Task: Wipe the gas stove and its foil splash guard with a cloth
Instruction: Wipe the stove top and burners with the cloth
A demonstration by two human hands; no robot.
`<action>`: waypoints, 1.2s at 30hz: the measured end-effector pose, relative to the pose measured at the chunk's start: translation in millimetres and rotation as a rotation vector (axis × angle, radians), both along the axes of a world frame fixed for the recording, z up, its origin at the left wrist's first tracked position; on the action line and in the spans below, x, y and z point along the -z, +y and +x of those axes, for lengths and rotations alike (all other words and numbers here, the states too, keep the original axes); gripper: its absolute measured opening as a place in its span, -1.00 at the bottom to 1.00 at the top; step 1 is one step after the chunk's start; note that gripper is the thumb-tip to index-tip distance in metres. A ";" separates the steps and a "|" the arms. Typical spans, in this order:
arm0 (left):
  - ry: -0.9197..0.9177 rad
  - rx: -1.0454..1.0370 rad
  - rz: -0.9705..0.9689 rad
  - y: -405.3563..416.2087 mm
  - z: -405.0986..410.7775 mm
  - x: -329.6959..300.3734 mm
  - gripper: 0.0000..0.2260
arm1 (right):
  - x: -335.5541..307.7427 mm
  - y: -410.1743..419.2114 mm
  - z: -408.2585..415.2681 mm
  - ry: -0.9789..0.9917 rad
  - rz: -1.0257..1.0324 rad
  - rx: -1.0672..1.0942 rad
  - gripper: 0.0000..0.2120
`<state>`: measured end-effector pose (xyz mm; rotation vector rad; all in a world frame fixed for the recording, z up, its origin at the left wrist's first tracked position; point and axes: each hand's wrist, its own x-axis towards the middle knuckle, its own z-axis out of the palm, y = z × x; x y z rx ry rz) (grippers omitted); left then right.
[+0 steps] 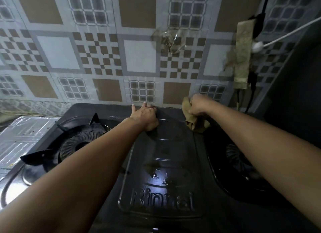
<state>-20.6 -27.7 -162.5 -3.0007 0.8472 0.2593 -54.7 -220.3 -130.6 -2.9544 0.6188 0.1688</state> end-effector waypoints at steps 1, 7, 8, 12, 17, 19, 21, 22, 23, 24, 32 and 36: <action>0.010 0.012 0.002 -4.7 0.0 -0.6 -0.53 | -0.6 5.3 0.0 0.014 -0.008 -0.016 -0.65; 0.041 0.052 0.005 -20.6 -2.0 -6.9 -0.46 | 0.8 16.4 3.6 -0.033 0.040 -0.060 -0.70; 0.039 0.047 0.005 -21.7 -1.2 -7.4 -0.46 | 0.1 8.7 3.7 -0.053 0.053 -0.034 -0.79; 0.071 -0.011 0.001 -26.5 1.8 -3.9 -0.52 | -9.3 -45.4 -10.8 -0.015 -0.062 0.075 -0.66; 0.077 -0.070 0.016 -43.4 -2.8 -16.3 -0.65 | -22.4 -91.9 -20.9 0.177 -0.177 0.109 -0.73; 0.029 -0.065 0.119 -56.7 -4.2 -20.6 -0.57 | -22.9 -75.7 -21.3 0.133 -0.169 -0.023 -0.82; 0.001 -0.057 0.133 -72.3 -5.6 -21.1 -0.53 | -18.9 -59.9 -19.5 0.079 -0.084 -0.110 -0.77; 0.003 -0.047 0.105 -79.8 -7.8 -20.2 -0.53 | -17.3 -58.1 -19.0 0.050 -0.029 -0.132 -0.68; -0.001 -0.024 0.065 -86.8 -11.3 -19.9 -0.54 | -16.6 -59.8 -19.4 0.034 0.019 -0.151 -0.64; -0.005 0.004 0.023 -92.4 -15.2 -19.6 -0.56 | -18.0 -64.6 -21.5 0.047 0.028 -0.171 -0.64; 0.091 0.181 -0.146 -139.6 -38.4 -13.0 -0.57 | -32.4 -143.3 -62.6 0.115 -0.081 0.004 -0.78; 0.187 0.196 -0.272 -161.9 -59.6 -11.8 -0.49 | -24.6 -151.5 -68.0 0.033 -0.004 0.018 -0.76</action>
